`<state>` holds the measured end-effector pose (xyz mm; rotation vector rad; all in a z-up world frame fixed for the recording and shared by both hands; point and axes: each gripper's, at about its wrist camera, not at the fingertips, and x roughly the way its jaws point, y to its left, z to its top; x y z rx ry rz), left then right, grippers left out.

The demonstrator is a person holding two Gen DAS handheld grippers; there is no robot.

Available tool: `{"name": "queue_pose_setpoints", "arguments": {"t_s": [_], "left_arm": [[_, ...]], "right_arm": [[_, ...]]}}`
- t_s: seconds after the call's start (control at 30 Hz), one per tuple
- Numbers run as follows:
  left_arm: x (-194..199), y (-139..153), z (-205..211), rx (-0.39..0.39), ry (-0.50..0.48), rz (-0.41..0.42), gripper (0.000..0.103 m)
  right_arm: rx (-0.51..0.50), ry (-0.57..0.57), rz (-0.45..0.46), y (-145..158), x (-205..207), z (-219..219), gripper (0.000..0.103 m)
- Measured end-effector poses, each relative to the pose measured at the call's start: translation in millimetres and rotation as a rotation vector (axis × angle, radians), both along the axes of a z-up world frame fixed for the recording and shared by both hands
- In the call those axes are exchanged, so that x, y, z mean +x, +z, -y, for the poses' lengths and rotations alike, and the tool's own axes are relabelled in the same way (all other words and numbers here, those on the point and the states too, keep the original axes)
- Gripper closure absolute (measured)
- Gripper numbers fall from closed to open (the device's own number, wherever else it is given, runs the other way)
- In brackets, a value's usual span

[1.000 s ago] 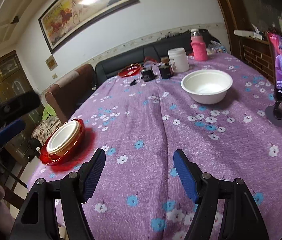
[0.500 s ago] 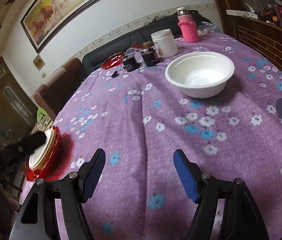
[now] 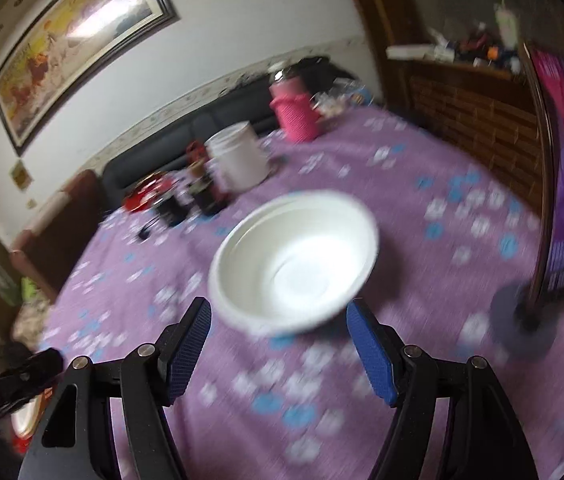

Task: Organize plates and bowls
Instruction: 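Move both grippers across the table to the last white bowl, then grasp the rim of the last white bowl with both grippers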

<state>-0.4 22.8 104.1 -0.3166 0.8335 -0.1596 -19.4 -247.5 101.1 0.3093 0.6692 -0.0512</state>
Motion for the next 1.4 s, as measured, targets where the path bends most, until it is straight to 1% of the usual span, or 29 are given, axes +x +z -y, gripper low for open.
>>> {"name": "queue_pose_setpoints", "arguments": {"t_s": [0.07,0.13,0.17,0.2,0.27,0.3,0.33,0.37,0.43,0.47,0.53,0.57,0.6,0.63,0.7,0.73,0.83,0.87,0.93,0.97,1.0,1.03,1.07,1.13,1.3,1.4], "left_arm": [[19,2,17,0.012,-0.003,0.009,0.018],[40,-3,35,-0.002,-0.016,0.002,0.018],[49,-7,42,-0.009,-0.02,-0.013,0.018],[62,-15,51,-0.024,-0.029,-0.047,0.018],[82,-30,62,-0.078,-0.049,-0.113,0.018],[94,-40,67,-0.111,-0.053,-0.153,0.019],[100,-45,71,-0.122,-0.052,-0.17,0.019],[108,-53,77,-0.124,-0.052,-0.188,0.019],[120,-62,88,-0.105,-0.057,-0.201,0.019],[124,-67,93,-0.097,-0.062,-0.205,0.019],[131,-74,99,-0.096,-0.084,-0.206,0.019],[133,-77,102,-0.091,-0.099,-0.2,0.019],[134,-80,105,-0.078,-0.11,-0.196,0.019],[135,-83,109,-0.055,-0.125,-0.189,0.019],[133,-82,112,-0.011,-0.138,-0.154,0.019],[133,-83,113,-0.004,-0.147,-0.151,0.019],[133,-83,109,-0.024,-0.154,-0.15,0.019],[132,-83,107,-0.034,-0.152,-0.152,0.019],[131,-83,103,-0.049,-0.143,-0.151,0.024],[130,-82,103,-0.049,-0.145,-0.151,0.036],[129,-82,103,-0.045,-0.152,-0.153,0.057],[128,-82,105,-0.037,-0.167,-0.157,0.069],[128,-82,107,-0.032,-0.181,-0.163,0.089],[124,-80,109,0.003,-0.176,-0.145,0.09],[114,-63,105,0.042,-0.151,-0.075,0.09],[106,-55,102,0.078,-0.129,-0.041,0.09]], "right_arm": [[-0.039,-0.03,-0.02,-2,22,11,0.029],[-0.039,-0.054,-0.044,-9,41,24,0.029],[-0.028,-0.062,-0.053,-14,47,31,0.029],[-0.005,-0.065,-0.062,-21,53,40,0.029],[0.037,-0.054,-0.081,-34,59,49,0.031],[0.055,-0.039,-0.11,-42,65,53,0.033],[0.066,-0.025,-0.128,-47,68,55,0.038],[0.074,-0.019,-0.138,-50,71,56,0.042],[0.086,-0.012,-0.162,-58,74,58,0.045],[0.092,-0.005,-0.17,-60,75,58,0.05],[0.098,0.009,-0.187,-65,78,56,0.053],[0.098,0.011,-0.193,-67,78,55,0.057],[0.097,0.015,-0.201,-69,79,53,0.061],[0.098,0.019,-0.209,-71,80,51,0.068],[0.085,0.029,-0.202,-71,80,46,0.071],[0.092,0.037,-0.204,-71,79,44,0.076],[0.078,0.043,-0.197,-71,77,39,0.077],[0.079,0.047,-0.192,-71,77,38,0.081],[0.096,0.059,-0.185,-70,76,37,0.085],[0.102,0.065,-0.182,-70,76,37,0.086],[0.114,0.074,-0.178,-70,75,37,0.086],[0.123,0.082,-0.176,-70,74,36,0.088],[0.139,0.096,-0.171,-70,74,35,0.09],[0.125,0.091,-0.165,-69,72,33,0.091],[0.156,0.117,-0.143,-67,71,29,0.091],[0.133,0.144,-0.124,-63,69,19,0.091]]}}
